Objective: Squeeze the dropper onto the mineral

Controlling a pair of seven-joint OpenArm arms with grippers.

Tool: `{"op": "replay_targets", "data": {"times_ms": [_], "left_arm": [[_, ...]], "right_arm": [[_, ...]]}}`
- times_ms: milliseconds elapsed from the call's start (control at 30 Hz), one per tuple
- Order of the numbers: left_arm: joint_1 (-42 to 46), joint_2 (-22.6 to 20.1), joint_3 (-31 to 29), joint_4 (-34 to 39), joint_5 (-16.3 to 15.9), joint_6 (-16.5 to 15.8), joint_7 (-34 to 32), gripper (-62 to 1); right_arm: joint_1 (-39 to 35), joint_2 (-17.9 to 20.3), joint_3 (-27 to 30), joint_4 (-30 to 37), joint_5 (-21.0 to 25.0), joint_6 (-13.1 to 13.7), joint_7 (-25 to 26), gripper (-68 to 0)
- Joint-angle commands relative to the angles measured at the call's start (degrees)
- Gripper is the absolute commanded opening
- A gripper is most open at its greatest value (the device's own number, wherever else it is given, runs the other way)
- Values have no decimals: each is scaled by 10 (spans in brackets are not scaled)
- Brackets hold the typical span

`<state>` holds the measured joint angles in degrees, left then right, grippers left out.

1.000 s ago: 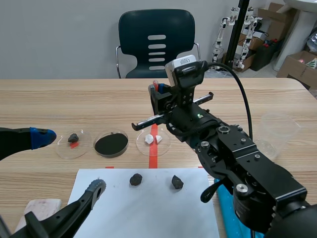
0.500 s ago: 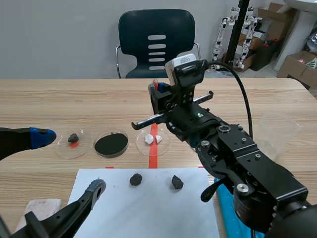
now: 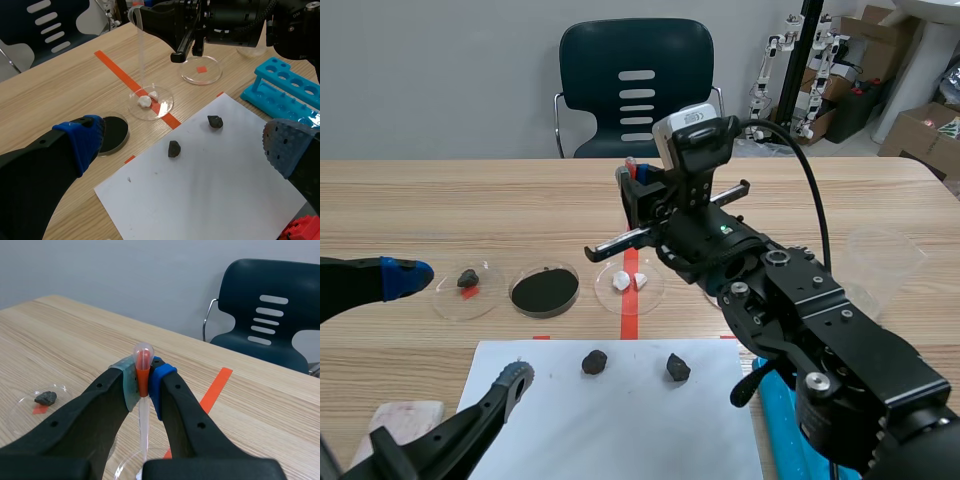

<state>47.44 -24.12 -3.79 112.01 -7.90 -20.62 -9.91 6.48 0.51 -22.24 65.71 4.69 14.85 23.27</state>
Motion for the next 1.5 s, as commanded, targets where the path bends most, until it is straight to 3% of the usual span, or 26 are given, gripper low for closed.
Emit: {"op": "replay_targets", "data": {"times_ms": [0,400,967,1467], "left_arm": [[0,1,-2,6,-3,2,-10,14],[0,1,-2,6,-3,2,-10,14],[0,1,-2,6,-3,2,-10,14],[0,1,-2,6,-3,2,-10,14]], "right_arm": [[0,7,-2,34,4,2,8,-667],[-62,41,-2,208,5,2,-60,-667],[-231,79,24,465,33,-3,-210,-667],[-376,79,77,599,35,2,-238,-667]]}}
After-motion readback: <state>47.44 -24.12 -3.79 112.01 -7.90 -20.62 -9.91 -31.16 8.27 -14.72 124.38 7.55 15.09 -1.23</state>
